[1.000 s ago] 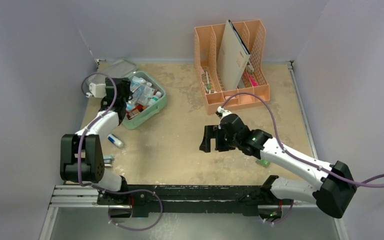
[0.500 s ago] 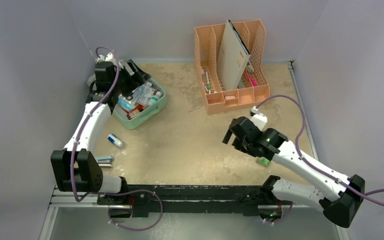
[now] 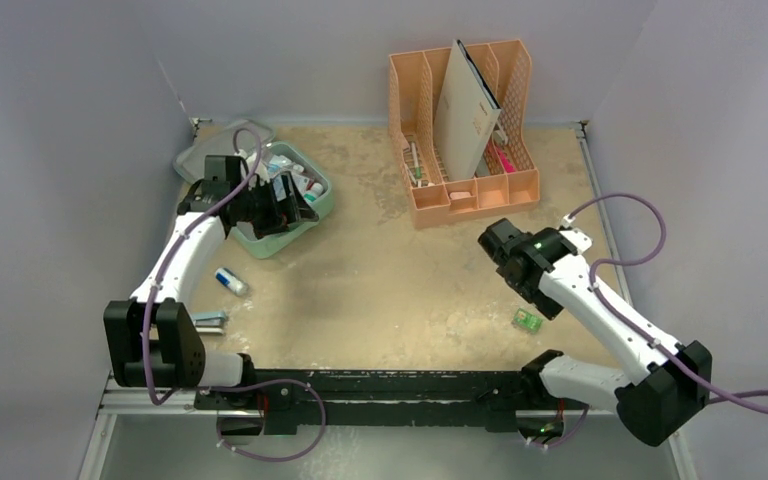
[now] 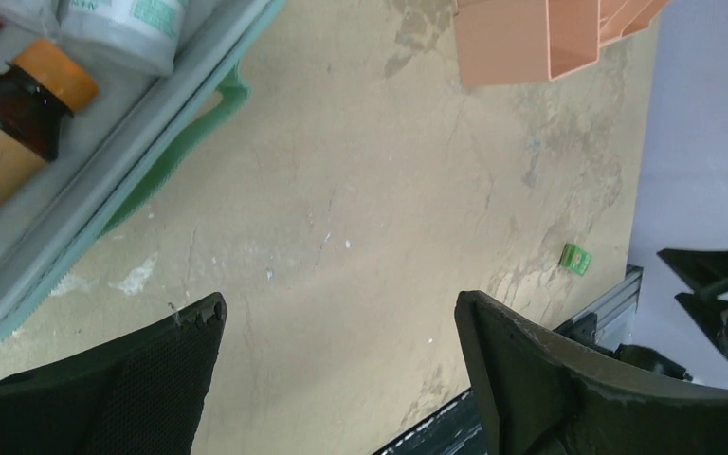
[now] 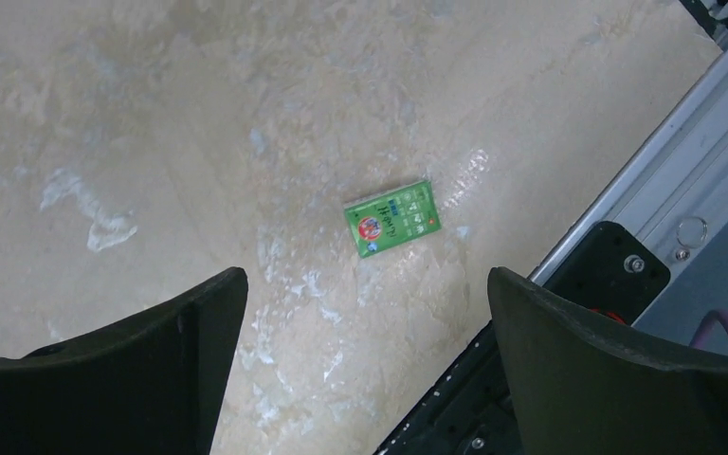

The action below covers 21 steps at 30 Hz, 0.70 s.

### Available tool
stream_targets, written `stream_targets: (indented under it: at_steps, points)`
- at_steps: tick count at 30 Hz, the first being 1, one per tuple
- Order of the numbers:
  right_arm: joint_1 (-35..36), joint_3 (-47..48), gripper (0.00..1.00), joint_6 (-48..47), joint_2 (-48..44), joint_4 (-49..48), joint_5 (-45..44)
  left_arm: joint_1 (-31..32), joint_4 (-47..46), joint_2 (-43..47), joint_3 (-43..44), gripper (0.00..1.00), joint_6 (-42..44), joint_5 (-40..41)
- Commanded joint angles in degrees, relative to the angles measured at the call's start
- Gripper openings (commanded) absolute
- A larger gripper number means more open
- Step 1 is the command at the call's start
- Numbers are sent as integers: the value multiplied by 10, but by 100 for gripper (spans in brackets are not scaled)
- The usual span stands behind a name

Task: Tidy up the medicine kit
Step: Place the scissors in the medicine box, then pick up the medical item at the center of the board.

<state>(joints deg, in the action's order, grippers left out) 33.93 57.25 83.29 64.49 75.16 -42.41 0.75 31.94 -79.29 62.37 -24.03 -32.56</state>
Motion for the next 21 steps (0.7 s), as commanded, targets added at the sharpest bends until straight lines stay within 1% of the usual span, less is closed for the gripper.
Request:
stream_targets:
  at_steps: [1,4,6,14,18,21]
  points:
    - [-85,-38,99,-97,2,-68,43,-5,10,51,-22,90,27,-20]
    - [-131,-63,99,-138,11,-115,90,-4,-24,74,-52,89,19,-64]
    - [-153,-80,99,-156,20,-141,113,-5,-42,82,-70,88,13,-78]
    - [-239,-145,99,-166,68,-222,150,-5,-16,97,-54,87,39,-69]
    - [-270,-186,99,-197,79,-294,196,-4,-15,108,-58,87,43,-61]
    - [-295,-212,99,-229,77,-354,266,-5,-10,110,-54,87,46,-56]
